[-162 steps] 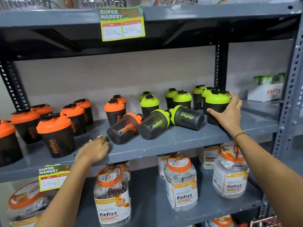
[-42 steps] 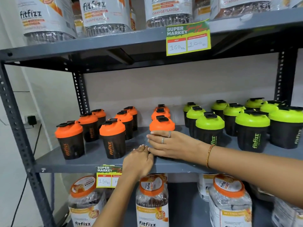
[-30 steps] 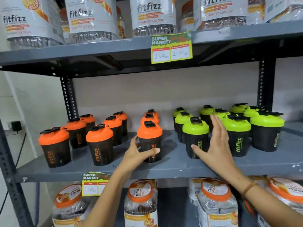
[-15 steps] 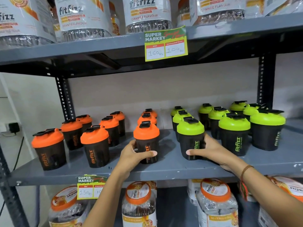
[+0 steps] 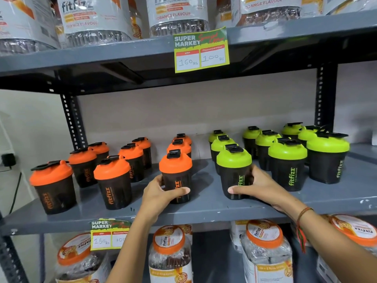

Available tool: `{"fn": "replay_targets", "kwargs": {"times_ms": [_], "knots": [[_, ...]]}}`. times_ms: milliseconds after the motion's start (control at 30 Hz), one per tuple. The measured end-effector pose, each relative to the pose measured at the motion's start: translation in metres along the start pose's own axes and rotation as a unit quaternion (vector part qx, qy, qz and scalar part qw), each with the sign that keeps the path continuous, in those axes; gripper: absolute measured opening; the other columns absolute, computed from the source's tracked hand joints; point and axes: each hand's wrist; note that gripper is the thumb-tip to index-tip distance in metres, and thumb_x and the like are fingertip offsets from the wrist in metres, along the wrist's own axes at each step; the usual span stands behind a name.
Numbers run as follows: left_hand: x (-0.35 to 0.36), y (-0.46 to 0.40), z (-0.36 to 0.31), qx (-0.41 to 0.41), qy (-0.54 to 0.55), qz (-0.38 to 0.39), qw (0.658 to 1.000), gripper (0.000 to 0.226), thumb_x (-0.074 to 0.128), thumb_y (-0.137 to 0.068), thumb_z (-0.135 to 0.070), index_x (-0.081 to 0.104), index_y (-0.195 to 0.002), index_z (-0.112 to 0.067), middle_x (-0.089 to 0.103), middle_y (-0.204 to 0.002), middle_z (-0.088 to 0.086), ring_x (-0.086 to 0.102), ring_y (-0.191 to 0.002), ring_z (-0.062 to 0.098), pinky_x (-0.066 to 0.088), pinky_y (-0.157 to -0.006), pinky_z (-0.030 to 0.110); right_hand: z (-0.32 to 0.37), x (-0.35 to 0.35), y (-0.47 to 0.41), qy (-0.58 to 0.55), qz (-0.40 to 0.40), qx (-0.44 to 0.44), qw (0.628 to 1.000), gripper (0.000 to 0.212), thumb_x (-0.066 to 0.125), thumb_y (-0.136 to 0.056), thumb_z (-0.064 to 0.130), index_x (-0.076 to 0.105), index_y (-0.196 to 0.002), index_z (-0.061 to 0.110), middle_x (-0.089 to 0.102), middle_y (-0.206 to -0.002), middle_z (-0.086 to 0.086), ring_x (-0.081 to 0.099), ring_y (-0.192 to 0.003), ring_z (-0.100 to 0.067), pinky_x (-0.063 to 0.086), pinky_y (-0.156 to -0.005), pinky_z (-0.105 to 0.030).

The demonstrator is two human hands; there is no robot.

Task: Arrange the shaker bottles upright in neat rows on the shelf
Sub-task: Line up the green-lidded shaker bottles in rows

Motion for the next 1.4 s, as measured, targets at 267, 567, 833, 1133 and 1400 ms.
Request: {"fn": "replay_targets", "kwargs": {"times_ms": [267, 567, 833, 1133, 1400], "knots": [[0.001, 0.003, -0.003, -0.003, -0.007, 0.001, 1.000, 0.070, 0.090, -0.057, -0.035, 0.057, -0.118, -0.024, 0.066, -0.115, -0.006, 0.061, -0.109, 0.014, 0.049, -0.097, 0.038, 0.000, 0.000, -0.002, 0.007, 0.007, 0.010, 1.000, 0.090, 0.091, -0.055, 0.050, 0.046, -0.131, 0.033, 0.064, -0.128, 0.005, 0.062, -0.115, -0.010, 0.050, -0.103, -0.041], [0.012, 0.041, -0.015, 0.099, -0.002, -0.181, 0.978, 0.121, 0.083, -0.060, -0.054, 0.007, -0.152, -0.036, 0.018, -0.160, -0.005, 0.021, -0.145, 0.013, 0.024, -0.115, 0.043, 0.006, 0.000, 0.032, -0.046, -0.096, -0.022, 0.994, 0.086, 0.086, -0.072, 0.039, 0.037, -0.142, 0.036, 0.051, -0.134, 0.008, 0.052, -0.121, -0.006, 0.048, -0.099, -0.031], [0.129, 0.104, -0.072, 0.385, -0.065, -0.056, 0.919, 0.066, 0.070, -0.082, -0.038, 0.045, -0.141, -0.020, 0.050, -0.143, -0.003, 0.041, -0.136, 0.005, 0.035, -0.111, 0.025, 0.002, -0.063, 0.069, 0.054, -0.423, -0.198, 0.883, 0.034, 0.073, -0.084, 0.030, 0.064, -0.115, 0.019, 0.061, -0.107, 0.002, 0.061, -0.100, -0.017, 0.051, -0.083, -0.034], [0.238, 0.052, -0.107, 0.045, -0.139, 0.131, 0.981, 0.119, 0.079, -0.068, -0.048, 0.005, -0.154, -0.014, 0.026, -0.158, 0.004, 0.030, -0.143, 0.022, 0.030, -0.114, 0.035, -0.076, -0.187, 0.044, -0.017, -0.307, -0.001, 0.952, 0.138, 0.070, -0.045, 0.087, 0.022, -0.154, 0.017, 0.039, -0.152, -0.008, 0.043, -0.137, -0.023, 0.040, -0.107, -0.039], [0.270, 0.019, -0.100, -0.046, -0.030, 0.079, 0.995, 0.078, 0.084, -0.043, -0.046, 0.054, -0.114, -0.032, 0.068, -0.113, -0.005, 0.064, -0.103, 0.016, 0.053, -0.093, 0.041, -0.122, -0.229, 0.011, -0.065, -0.027, 0.028, 0.997, 0.142, 0.094, -0.034, 0.063, 0.019, -0.151, 0.035, 0.046, -0.144, 0.013, 0.051, -0.126, -0.003, 0.038, -0.112, -0.037]]}}
Point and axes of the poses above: each hand's wrist, its own y-axis away from the middle knuckle, its own x-axis out of the palm, z = x × y
